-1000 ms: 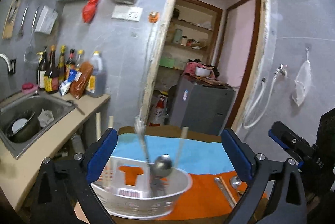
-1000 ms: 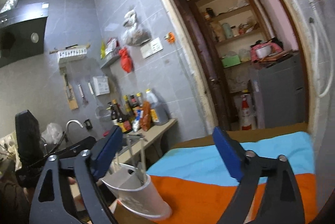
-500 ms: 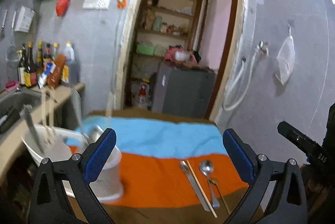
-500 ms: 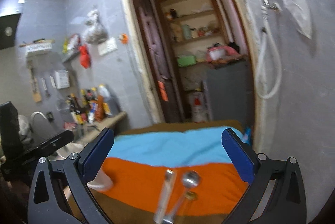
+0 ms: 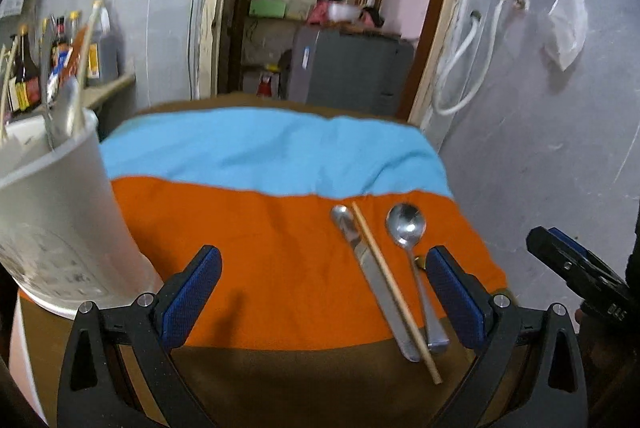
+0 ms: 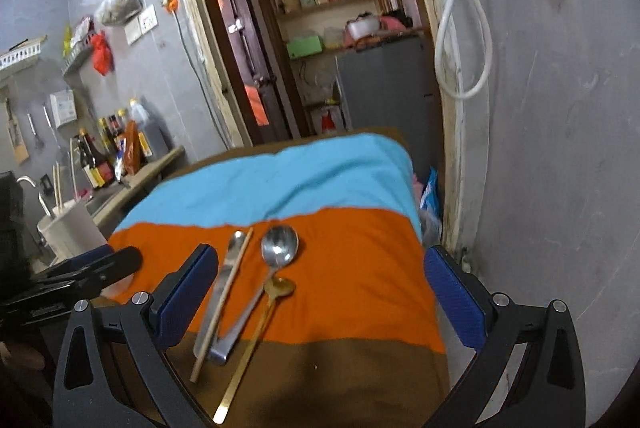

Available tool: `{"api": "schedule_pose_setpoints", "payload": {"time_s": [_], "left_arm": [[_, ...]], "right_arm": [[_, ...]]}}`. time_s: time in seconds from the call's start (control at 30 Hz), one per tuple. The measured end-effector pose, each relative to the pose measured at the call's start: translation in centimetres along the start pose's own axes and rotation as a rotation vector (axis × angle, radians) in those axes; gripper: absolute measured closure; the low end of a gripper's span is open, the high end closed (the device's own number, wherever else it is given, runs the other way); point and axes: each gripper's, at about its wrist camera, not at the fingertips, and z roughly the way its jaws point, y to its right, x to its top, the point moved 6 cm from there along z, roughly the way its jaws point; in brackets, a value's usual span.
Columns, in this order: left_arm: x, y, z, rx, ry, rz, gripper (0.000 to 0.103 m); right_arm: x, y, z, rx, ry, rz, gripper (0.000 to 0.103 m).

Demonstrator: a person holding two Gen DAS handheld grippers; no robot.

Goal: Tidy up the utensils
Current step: 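Move both tools back over the remaining utensils, then grasp the knife with the left gripper while the right gripper approaches the gold spoon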

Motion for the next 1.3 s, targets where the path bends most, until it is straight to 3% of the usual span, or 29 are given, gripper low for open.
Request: {"api": "schedule_pose_setpoints", "payload": {"time_s": [0.17,0.37,0.5,0.57,0.63,0.7,0.8,1.03,1.3], "left_arm": [[-0.7,-0.9,2.0,0.029,-0.069,-0.016,0.003],[-1.4,-1.3,3.7,0.01,-0.159,-0.037,0.004],[-1.5,-1.2,4.4,-0.021,-0.189,-0.036,0.006],[-1.6,-0.9,4.9,-0.039,-0.205,-0.029,0.014],[-1.7,-0.6,5.3,-0.051,-0.224,-0.019,0.031],[-1.7,-0.2,5.7,-0.051,-0.235,-0.005,0.041],[-1.7,0.5,6.3,-0.085,-0.258,0.006,0.054],[-1.5,0.6,7.2,-0.127,-0.279,-0.02,0.072],[-1.4,1.8,7.8,-0.191,-0.312,-0.043,0.086]], "right_arm": [[-1.2,0.3,1.3,0.008,-0.063,0.003,0.0],[-2.0,-0.1,3.0,0.027,-0.174,-0.004,0.001],[-2.7,-0.7,4.0,0.047,-0.237,-0.023,0.026],[-3.1,-0.9,4.5,0.059,-0.268,-0.034,0.036],[-3.5,-1.3,5.0,0.074,-0.303,-0.043,0.043],[-3.8,-1.7,5.3,0.09,-0.328,-0.051,0.053],[-4.1,-2.4,5.8,0.106,-0.352,-0.071,0.06],[-4.4,-3.0,6.2,0.119,-0.377,-0.088,0.074],[-4.3,-3.0,6.6,0.07,-0.375,-0.092,0.092]]}}
